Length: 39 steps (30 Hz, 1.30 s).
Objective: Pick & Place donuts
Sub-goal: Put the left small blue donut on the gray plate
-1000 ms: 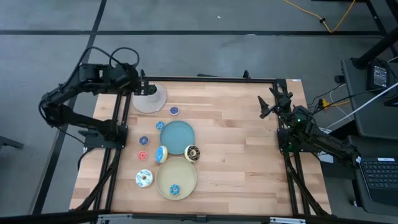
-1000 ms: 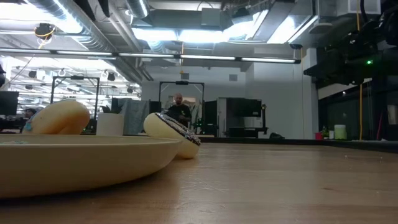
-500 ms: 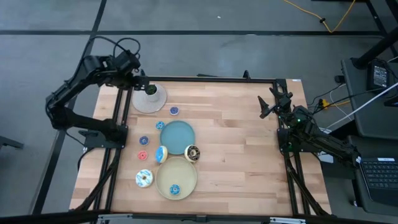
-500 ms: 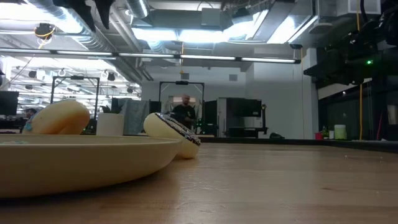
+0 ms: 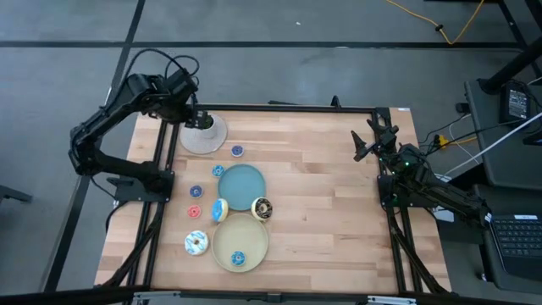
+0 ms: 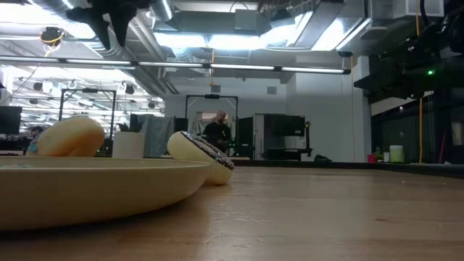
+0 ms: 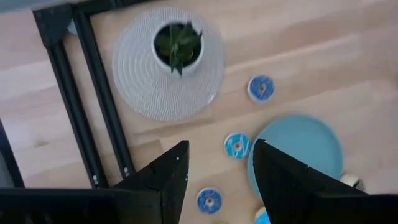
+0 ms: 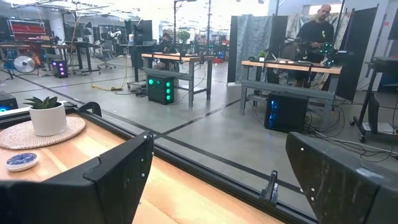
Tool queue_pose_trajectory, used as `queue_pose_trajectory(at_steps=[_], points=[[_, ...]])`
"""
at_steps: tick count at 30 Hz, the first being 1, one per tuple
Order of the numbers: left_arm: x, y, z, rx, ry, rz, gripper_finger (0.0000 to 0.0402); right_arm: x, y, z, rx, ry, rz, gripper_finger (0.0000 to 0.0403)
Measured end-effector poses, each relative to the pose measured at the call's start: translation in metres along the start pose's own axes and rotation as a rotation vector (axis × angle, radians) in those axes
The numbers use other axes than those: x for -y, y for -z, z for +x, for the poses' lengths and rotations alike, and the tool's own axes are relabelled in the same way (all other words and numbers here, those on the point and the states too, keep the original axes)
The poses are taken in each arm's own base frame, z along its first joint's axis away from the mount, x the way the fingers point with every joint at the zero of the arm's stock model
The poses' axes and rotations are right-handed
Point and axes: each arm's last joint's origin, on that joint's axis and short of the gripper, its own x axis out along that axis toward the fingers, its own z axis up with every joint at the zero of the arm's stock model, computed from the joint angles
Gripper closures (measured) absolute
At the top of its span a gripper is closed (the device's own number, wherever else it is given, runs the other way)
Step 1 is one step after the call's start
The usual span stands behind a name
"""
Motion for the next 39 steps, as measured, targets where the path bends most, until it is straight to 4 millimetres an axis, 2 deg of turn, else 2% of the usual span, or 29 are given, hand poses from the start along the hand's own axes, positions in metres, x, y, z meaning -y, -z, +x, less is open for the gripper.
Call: queue_pose_trajectory(at_steps=[9, 26, 39], points=[[-0.003, 0.014, 0.022, -0.079, -0.042, 0.089, 0.0231, 0.0, 0.0, 0.0, 0.0, 0.0, 0.0, 0.0038], [0.004, 0.044, 0.053, -0.194, -0.092, 0.464, 0.0231, 0.0, 0.0, 0.0, 0.0, 0.0, 0.0, 0.0038], [0.004, 0.076, 0.089, -0.221, -0.053, 0.541, 0.0231, 0.0, 0.0, 0.0, 0.0, 0.0, 0.0, 0.0038]])
